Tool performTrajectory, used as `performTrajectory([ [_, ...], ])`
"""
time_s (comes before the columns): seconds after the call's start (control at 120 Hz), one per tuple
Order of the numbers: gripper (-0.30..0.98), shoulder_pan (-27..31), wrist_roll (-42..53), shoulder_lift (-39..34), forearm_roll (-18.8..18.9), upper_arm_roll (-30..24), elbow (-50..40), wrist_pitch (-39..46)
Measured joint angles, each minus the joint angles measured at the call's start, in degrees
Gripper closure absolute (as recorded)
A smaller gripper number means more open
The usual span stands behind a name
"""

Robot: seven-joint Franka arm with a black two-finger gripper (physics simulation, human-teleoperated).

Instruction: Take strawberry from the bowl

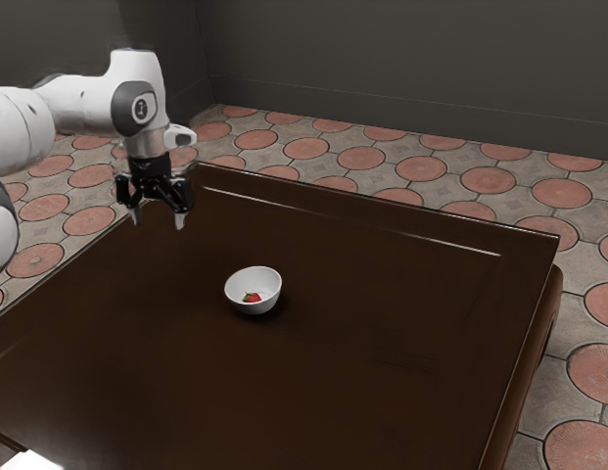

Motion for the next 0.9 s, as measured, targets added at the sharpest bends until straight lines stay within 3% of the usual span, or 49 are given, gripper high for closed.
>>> performTrajectory([
  [0.133, 0.0, -0.64, -1.13, 1.11, -0.7, -0.17, -8.25, 12.39],
  [0.25, 0.08, -2.8, -4.24, 3.65, -1.53, -1.83, -5.17, 18.32],
  [0.317, 0.12, -4.77, -8.54, 4.43, -2.36, -2.16, -4.11, 18.73],
  [0.433, 0.15, -8.59, -18.26, 4.5, -0.03, -2.82, -3.44, 17.22],
  [0.5, 0.27, -8.9, -23.01, 5.4, 0.03, -2.94, -3.63, 17.31],
  [0.583, 0.32, -9.45, -28.18, 6.75, 0.21, -3.11, -4.09, 19.57],
  [0.9, 0.4, -12.81, -46.12, 4.47, -0.03, -2.7, -16.66, 32.28],
])
